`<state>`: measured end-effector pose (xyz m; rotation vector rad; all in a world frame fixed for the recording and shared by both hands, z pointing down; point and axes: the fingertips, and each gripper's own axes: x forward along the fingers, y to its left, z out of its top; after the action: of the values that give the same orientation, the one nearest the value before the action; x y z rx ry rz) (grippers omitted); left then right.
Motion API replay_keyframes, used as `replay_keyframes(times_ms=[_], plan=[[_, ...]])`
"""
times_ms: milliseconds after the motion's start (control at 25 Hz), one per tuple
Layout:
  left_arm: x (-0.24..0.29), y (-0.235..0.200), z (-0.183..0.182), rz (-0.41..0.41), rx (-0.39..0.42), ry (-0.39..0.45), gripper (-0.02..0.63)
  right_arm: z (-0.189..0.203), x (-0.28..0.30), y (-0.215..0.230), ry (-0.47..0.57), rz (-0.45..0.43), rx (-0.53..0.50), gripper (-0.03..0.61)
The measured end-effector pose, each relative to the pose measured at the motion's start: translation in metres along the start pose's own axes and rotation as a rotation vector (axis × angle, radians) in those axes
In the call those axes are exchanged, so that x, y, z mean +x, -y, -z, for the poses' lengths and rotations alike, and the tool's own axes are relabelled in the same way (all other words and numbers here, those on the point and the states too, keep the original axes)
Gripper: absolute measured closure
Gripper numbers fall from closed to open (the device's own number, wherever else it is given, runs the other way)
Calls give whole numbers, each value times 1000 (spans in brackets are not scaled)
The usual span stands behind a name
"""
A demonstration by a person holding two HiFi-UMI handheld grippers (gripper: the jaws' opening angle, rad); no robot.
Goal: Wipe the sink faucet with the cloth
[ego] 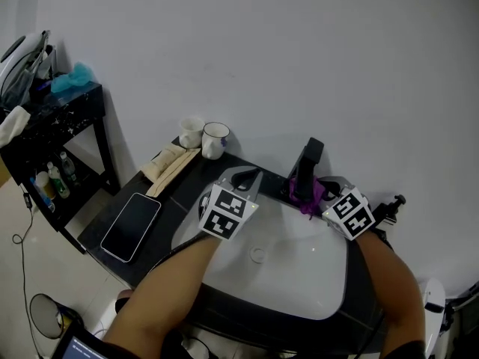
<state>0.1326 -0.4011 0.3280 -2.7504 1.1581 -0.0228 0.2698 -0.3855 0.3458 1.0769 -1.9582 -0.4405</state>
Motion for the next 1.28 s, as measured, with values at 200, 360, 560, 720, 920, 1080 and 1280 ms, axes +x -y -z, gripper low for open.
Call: replay_keyframes(times_ms=[200,360,560,720,920,1080,1280], plan=[[0,-3,-2,-5,-6,11,596,7,13,-15,-35,-61,3,500],[0,-3,-2,-6,3,11,597,12,21,-29,-52,-85,-2,502],[-1,-3,-2,-4,-2,11,597,15,26,-43,-63,-95,-11,502],[0,-1,-3,-2,2,11,596,12,12,-39,-54,-80,-18,502],[2,3,3,4,24,-10,597,17,-16,-27,-58,-40,-36,502],[2,3,4,4,45,-22,597,13,-47,13,-60,60,-58,503],[3,6,8,11,58,-34,596,-12,-85,75,-45,221,-108,509]])
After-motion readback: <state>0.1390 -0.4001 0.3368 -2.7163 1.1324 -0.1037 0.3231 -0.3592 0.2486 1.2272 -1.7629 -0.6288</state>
